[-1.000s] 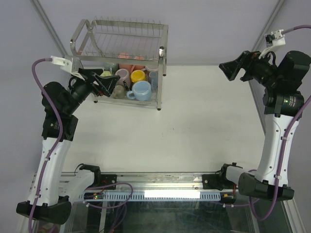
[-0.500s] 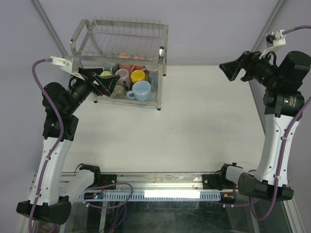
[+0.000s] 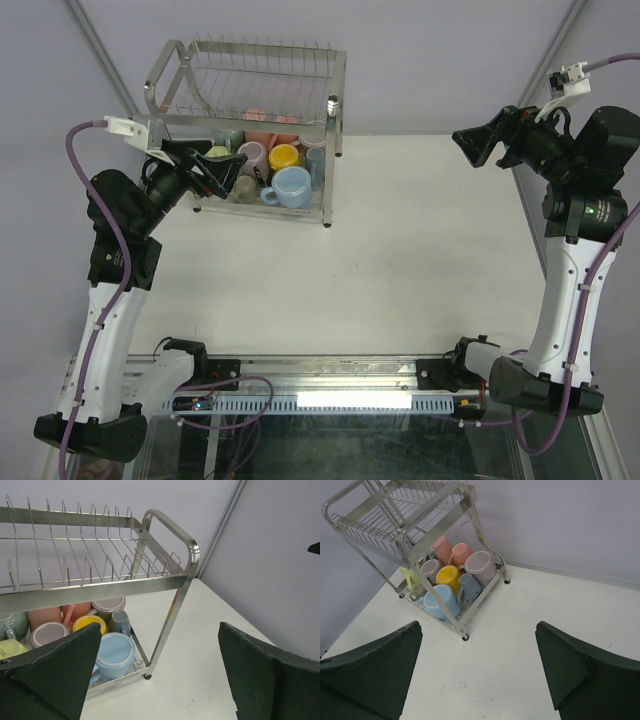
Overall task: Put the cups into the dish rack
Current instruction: Reset both arms
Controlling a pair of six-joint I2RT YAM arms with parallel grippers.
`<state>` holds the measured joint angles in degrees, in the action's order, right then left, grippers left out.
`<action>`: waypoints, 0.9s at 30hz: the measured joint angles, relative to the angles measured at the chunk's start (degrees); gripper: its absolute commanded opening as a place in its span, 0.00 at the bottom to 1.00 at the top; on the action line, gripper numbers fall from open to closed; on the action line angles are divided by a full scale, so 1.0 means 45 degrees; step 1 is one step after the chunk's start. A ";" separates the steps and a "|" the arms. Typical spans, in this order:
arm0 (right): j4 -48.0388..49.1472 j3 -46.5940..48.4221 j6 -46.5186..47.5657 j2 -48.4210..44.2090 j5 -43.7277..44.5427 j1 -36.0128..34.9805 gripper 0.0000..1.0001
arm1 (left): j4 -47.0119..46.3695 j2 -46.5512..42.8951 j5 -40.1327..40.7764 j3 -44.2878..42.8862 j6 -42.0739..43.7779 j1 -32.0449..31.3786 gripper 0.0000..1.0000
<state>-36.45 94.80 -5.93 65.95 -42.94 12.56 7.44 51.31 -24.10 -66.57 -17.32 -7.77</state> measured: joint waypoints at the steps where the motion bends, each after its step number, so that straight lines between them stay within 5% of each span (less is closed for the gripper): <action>1: 0.0015 0.0000 0.0000 -0.0005 0.0000 0.0000 0.99 | 0.0000 0.0000 0.0000 0.0000 0.0000 0.0000 0.99; 27: 0.0034 0.0000 0.0053 -0.0010 -0.0189 0.0000 0.99 | -0.0034 0.0015 0.0000 0.0189 0.0053 0.0000 0.99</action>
